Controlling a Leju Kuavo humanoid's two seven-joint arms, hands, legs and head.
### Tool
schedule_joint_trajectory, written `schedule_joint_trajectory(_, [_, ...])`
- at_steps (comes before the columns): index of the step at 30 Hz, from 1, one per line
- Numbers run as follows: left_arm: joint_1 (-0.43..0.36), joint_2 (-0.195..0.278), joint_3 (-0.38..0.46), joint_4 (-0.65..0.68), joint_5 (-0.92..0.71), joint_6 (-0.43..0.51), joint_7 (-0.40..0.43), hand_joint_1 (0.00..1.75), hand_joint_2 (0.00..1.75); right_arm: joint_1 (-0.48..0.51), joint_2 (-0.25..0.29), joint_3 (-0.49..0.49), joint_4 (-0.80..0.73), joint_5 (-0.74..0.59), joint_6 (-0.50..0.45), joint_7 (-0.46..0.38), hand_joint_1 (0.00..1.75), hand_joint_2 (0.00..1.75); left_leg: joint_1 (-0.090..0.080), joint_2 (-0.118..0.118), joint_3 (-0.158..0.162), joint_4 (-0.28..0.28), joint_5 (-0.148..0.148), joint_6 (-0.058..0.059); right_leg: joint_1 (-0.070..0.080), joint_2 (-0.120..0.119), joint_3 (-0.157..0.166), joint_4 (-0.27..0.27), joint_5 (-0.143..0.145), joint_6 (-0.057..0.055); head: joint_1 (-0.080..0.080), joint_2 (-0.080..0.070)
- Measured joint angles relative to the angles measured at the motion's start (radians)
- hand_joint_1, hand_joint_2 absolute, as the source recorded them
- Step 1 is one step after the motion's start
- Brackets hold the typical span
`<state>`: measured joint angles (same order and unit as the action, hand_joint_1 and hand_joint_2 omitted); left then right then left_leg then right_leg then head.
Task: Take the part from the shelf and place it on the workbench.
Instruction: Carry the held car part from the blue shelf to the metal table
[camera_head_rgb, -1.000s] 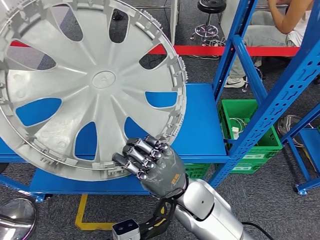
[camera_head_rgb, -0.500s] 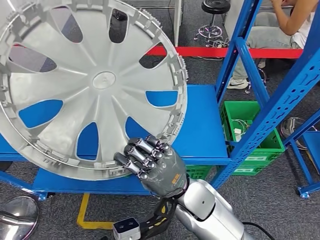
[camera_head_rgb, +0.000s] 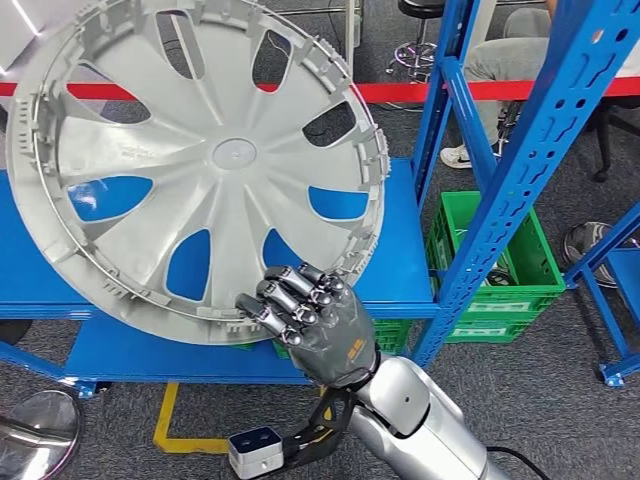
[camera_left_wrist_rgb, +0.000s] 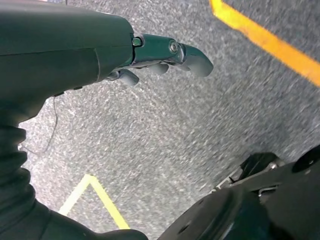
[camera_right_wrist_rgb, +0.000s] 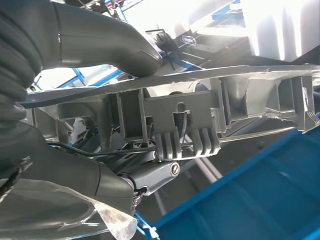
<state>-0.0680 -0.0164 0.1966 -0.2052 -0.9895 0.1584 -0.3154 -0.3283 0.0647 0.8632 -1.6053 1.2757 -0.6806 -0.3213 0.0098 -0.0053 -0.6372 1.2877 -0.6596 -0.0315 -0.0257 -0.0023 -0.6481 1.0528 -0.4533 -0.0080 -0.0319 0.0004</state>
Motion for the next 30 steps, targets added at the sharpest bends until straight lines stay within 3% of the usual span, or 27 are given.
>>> schedule_joint_trajectory(1, [0.000,0.000,-0.001,0.000,-0.001,0.000,0.001,0.00,1.75,0.000,0.000,-0.001,0.000,0.001,0.000,-0.002,1.75,1.75,0.000,0.000,0.022,-0.031,0.021,0.002,0.000,0.000,-0.005,0.000,0.005,0.001,0.000,0.000])
schedule_joint_trajectory(3, [-0.003,0.001,-0.004,0.000,-0.005,0.002,0.001,0.00,1.75,0.000,0.002,-0.003,0.001,0.007,0.000,-0.001,1.75,1.75,0.000,0.000,0.098,-0.165,0.080,0.009,0.000,0.000,-0.014,0.000,0.017,0.006,0.000,0.000])
schedule_joint_trajectory(5, [-0.006,0.002,-0.006,0.000,-0.010,0.003,0.000,0.00,1.75,-0.001,0.005,-0.007,0.001,0.013,0.000,0.002,1.75,1.75,-0.003,-0.002,0.148,-0.267,0.108,0.014,0.003,0.000,-0.022,0.000,0.030,0.016,0.001,0.000])
schedule_joint_trajectory(8, [-0.004,0.001,-0.008,0.000,-0.011,0.004,0.000,0.00,1.75,0.001,0.007,-0.013,0.002,0.016,0.000,0.002,1.75,1.75,-0.007,-0.001,0.141,-0.284,0.126,0.026,0.002,-0.001,-0.028,-0.011,0.054,0.034,0.001,0.000])
schedule_joint_trajectory(9, [-0.003,0.000,-0.008,0.000,-0.012,0.004,0.001,0.00,1.75,0.002,0.007,-0.015,0.002,0.016,0.000,0.002,1.75,1.75,-0.006,0.001,0.134,-0.286,0.136,0.034,0.002,0.000,-0.034,-0.009,0.047,0.038,0.001,0.000])
schedule_joint_trajectory(11, [-0.002,-0.002,-0.009,-0.001,-0.012,0.004,0.002,0.00,1.75,0.003,0.007,-0.020,0.003,0.017,0.000,0.001,1.75,1.75,-0.004,0.006,0.113,-0.291,0.160,0.049,0.003,0.001,-0.059,0.049,-0.023,0.042,0.005,0.000])
schedule_joint_trajectory(13, [-0.003,-0.003,-0.011,-0.001,-0.013,0.003,0.003,0.00,1.75,0.004,0.007,-0.023,0.006,0.018,0.000,0.000,1.75,1.75,-0.010,0.007,0.086,-0.290,0.181,0.059,0.005,0.001,-0.088,0.174,-0.118,0.042,0.008,0.000])
schedule_joint_trajectory(14, [-0.002,-0.004,-0.013,-0.001,-0.013,0.003,0.003,0.00,1.75,0.005,0.007,-0.025,0.008,0.018,0.000,0.000,1.75,1.75,-0.013,0.007,0.073,-0.289,0.191,0.062,0.006,0.001,-0.094,0.229,-0.142,0.041,0.009,0.000])
schedule_joint_trajectory(15, [-0.002,-0.004,-0.014,-0.001,-0.013,0.002,0.003,0.00,1.75,0.005,0.007,-0.026,0.011,0.019,0.000,0.000,1.75,1.75,-0.017,0.008,0.060,-0.288,0.201,0.064,0.009,0.001,-0.088,0.258,-0.144,0.039,0.009,0.000])
schedule_joint_trajectory(16, [-0.002,-0.005,-0.015,-0.001,-0.014,0.002,0.003,0.00,1.75,0.006,0.007,-0.027,0.014,0.020,0.000,0.000,1.75,1.75,-0.021,0.008,0.047,-0.288,0.210,0.065,0.012,0.001,-0.064,0.252,-0.128,0.034,0.008,0.000])
schedule_joint_trajectory(17, [-0.002,-0.006,-0.016,-0.001,-0.015,0.001,0.003,0.00,1.75,0.006,0.007,-0.028,0.017,0.021,0.000,0.000,1.75,1.75,-0.025,0.007,0.036,-0.287,0.220,0.065,0.016,0.001,-0.022,0.209,-0.102,0.026,0.008,0.000])
schedule_joint_trajectory(18, [-0.002,-0.006,-0.016,-0.001,-0.016,0.001,0.004,0.00,1.75,0.006,0.007,-0.028,0.019,0.021,0.000,0.000,1.75,1.75,-0.028,0.007,0.028,-0.287,0.228,0.065,0.022,0.001,0.031,0.143,-0.084,0.015,0.008,0.000])
schedule_joint_trajectory(20, [-0.002,-0.008,-0.019,-0.001,-0.017,0.000,0.004,0.00,1.75,0.004,0.008,-0.029,0.022,0.022,0.000,0.001,1.75,1.75,-0.033,0.006,0.015,-0.285,0.245,0.061,0.032,0.000,0.131,0.002,-0.082,-0.005,0.007,0.000])
schedule_joint_trajectory(22, [-0.002,-0.010,-0.022,-0.002,-0.019,0.000,0.005,0.00,1.75,0.002,0.009,-0.029,0.023,0.023,0.000,0.001,1.75,1.75,-0.032,0.007,0.006,-0.287,0.265,0.054,0.036,0.000,0.164,-0.060,-0.089,-0.012,0.007,0.000])
schedule_joint_trajectory(23, [-0.002,-0.009,-0.022,-0.002,-0.020,-0.001,0.005,0.00,1.75,0.001,0.009,-0.029,0.024,0.023,0.000,0.001,1.75,1.75,-0.031,0.007,0.004,-0.288,0.274,0.049,0.036,0.000,0.157,-0.066,-0.081,-0.011,0.008,0.000])
schedule_joint_trajectory(25, [-0.002,-0.006,-0.023,-0.002,-0.020,-0.002,0.005,0.00,1.75,0.000,0.009,-0.030,0.025,0.023,0.000,0.001,1.75,1.75,-0.029,0.005,-0.009,-0.272,0.252,0.037,0.030,-0.004,0.144,-0.073,-0.060,-0.016,0.008,0.000])
schedule_joint_trajectory(26, [-0.001,-0.004,-0.023,-0.002,-0.020,-0.003,0.006,0.00,1.75,0.000,0.010,-0.029,0.026,0.022,0.000,0.002,1.75,1.75,-0.027,0.004,-0.021,-0.238,0.214,0.029,0.025,-0.006,0.132,-0.076,-0.048,-0.019,0.007,0.000])
schedule_joint_trajectory(28, [-0.001,-0.002,-0.023,-0.002,-0.020,-0.003,0.006,0.00,1.75,0.000,0.011,-0.029,0.030,0.019,0.000,0.003,1.75,1.75,-0.014,0.003,-0.053,-0.117,0.116,0.013,0.022,-0.008,0.105,-0.074,-0.024,-0.022,0.004,0.000])
schedule_joint_trajectory(29, [-0.001,-0.002,-0.023,-0.002,-0.020,-0.003,0.006,0.00,1.75,0.000,0.011,-0.029,0.032,0.017,0.000,0.004,1.75,1.75,-0.008,0.003,-0.064,-0.055,0.085,0.006,0.021,-0.009,0.088,-0.072,-0.012,-0.020,0.004,0.000])
schedule_joint_trajectory(30, [-0.001,-0.001,-0.023,-0.002,-0.020,-0.004,0.006,0.00,1.75,0.000,0.011,-0.029,0.035,0.017,0.000,0.007,1.75,1.75,-0.002,0.003,-0.064,-0.016,0.079,0.000,0.020,-0.009,0.070,-0.068,-0.001,-0.017,0.005,0.000])
